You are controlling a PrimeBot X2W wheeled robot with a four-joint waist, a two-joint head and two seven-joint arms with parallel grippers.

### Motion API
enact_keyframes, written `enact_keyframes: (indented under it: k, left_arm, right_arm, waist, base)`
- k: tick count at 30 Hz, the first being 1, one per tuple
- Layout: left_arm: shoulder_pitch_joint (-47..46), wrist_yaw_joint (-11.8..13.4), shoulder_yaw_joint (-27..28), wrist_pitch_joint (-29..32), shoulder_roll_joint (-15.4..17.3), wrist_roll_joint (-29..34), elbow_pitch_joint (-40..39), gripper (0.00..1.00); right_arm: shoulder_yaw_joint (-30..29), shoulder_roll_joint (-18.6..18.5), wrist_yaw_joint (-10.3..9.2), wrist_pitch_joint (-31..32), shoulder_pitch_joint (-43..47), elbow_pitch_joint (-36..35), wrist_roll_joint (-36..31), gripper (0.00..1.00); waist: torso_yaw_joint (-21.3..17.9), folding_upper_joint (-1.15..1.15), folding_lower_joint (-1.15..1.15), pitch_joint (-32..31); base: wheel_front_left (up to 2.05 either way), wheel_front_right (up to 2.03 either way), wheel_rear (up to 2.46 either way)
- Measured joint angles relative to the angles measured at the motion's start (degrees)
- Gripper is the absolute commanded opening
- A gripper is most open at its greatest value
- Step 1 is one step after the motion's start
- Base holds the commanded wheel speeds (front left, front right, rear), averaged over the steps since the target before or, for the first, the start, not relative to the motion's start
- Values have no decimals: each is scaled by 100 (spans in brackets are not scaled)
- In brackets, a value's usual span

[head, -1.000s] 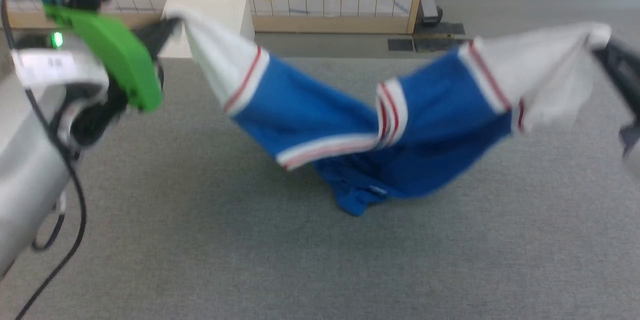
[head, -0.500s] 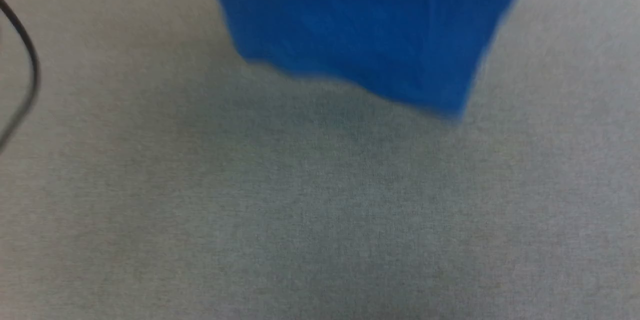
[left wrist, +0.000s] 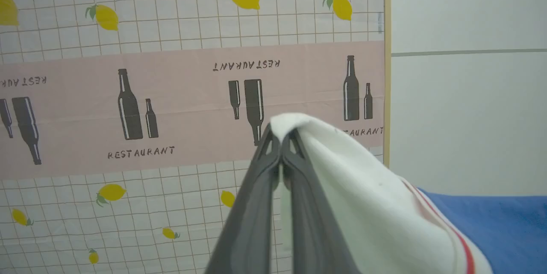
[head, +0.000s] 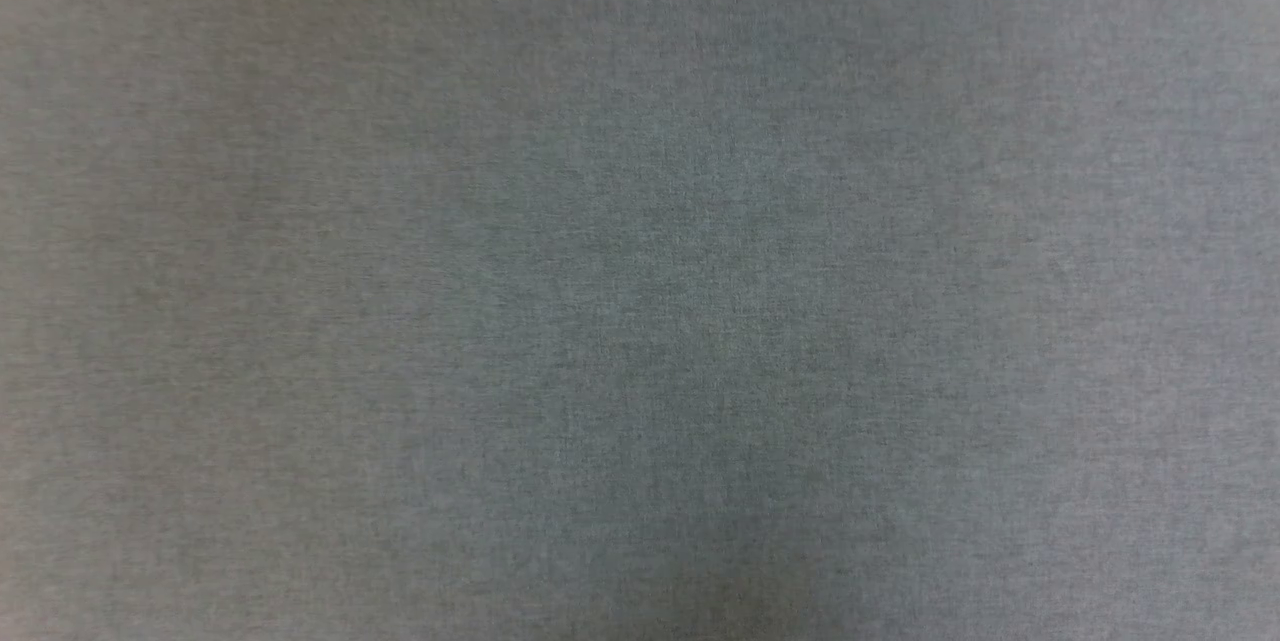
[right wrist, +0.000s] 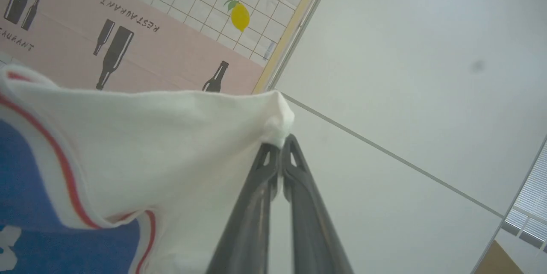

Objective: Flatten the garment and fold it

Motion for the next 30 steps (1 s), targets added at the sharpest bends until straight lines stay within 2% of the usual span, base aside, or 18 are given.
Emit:
enact_keyframes:
  k: [7,10,16,20,24,26,30]
  left_arm:
    - [-94,-181,108,-297,-101,-152,523,0]
    - [31,-266,127,-466,-96,-201,727,0]
    - [753,-595,158,-679,-87,-343,1007,0]
    - [1584,-786,299,-805,30,-495,922,0]
    - [2748,-828,592,-821,301,-488,425,0]
    - [3410,-792,877,-822,410,-472,30,0]
    - [5041,-553,1491,-827,531,-356,-862,0]
  right_arm:
    - [205,230,0,-428,-167,656,-49,0]
    - [366,345,0,-566,59,850,-46,0]
    - [652,472,0,-814,838,1017,168,0]
    - [873,501,0,-868,1579,943,396,0]
    - [1157,469,0,-907,2508,627,616,0]
    - [1230,417,0,-909,2997,365,728,0]
    - [1308,164,0,-907,4083,-185,931,0]
  waist:
    - [-89,0,0,334]
    - [-115,0,0,338]
    - [-79,0,0,136]
    - [-52,0,-1,-109]
    - [-37,0,-1,-430]
    - [-29,0,-1,-604]
    - [-3,0,-2,-998]
  base:
    - [0,0,0]
    - [0,0,0]
    - [0,0,0]
    - [0,0,0]
    - [0,0,0]
    - [0,0,0]
    - [0,0,0]
